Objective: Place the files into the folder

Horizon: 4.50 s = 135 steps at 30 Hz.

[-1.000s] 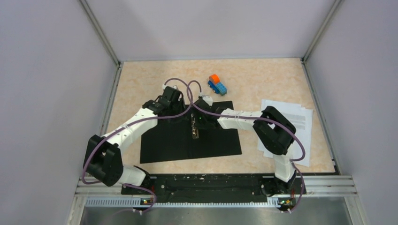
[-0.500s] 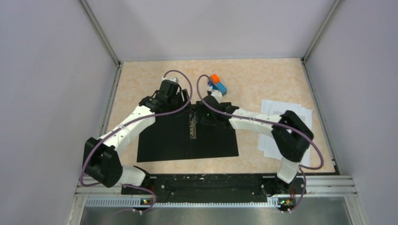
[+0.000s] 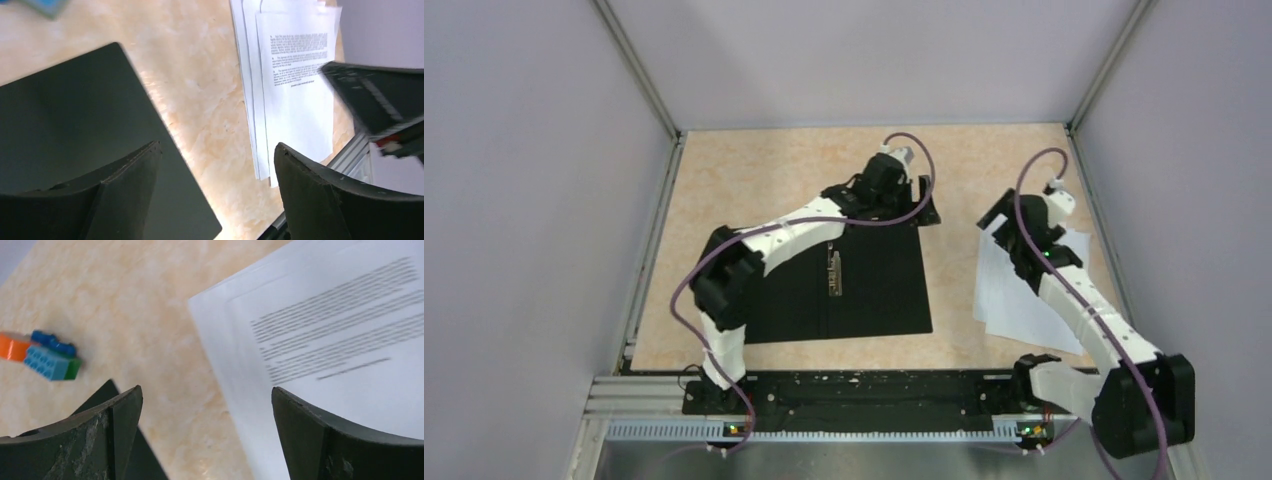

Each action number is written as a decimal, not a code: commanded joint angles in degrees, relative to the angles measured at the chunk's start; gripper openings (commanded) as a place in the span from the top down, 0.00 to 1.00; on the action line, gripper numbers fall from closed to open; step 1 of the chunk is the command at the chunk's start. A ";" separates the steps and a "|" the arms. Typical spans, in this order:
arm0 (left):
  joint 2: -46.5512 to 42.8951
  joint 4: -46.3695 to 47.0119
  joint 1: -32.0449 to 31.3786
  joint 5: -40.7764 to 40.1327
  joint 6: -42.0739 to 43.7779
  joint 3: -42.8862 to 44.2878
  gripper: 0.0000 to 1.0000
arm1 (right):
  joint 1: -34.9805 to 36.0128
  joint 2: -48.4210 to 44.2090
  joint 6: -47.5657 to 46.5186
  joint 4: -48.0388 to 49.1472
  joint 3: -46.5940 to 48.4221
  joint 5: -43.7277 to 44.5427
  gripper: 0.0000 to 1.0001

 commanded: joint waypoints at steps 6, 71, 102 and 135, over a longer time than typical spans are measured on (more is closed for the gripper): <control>19.24 4.61 -7.34 4.89 5.73 18.26 0.11 | -25.89 -10.93 -5.63 -3.01 -7.45 -1.58 0.01; 37.33 -17.52 -5.45 -4.28 8.19 41.99 0.12 | -31.48 5.32 -10.04 0.83 -8.75 -25.59 0.01; 43.70 -20.05 -7.02 7.75 8.78 47.09 0.15 | -27.94 23.23 -11.18 9.66 -5.69 -45.71 0.01; 13.23 -5.63 1.57 27.28 8.87 26.11 1.00 | -27.94 3.36 -8.30 13.07 2.06 -60.76 0.01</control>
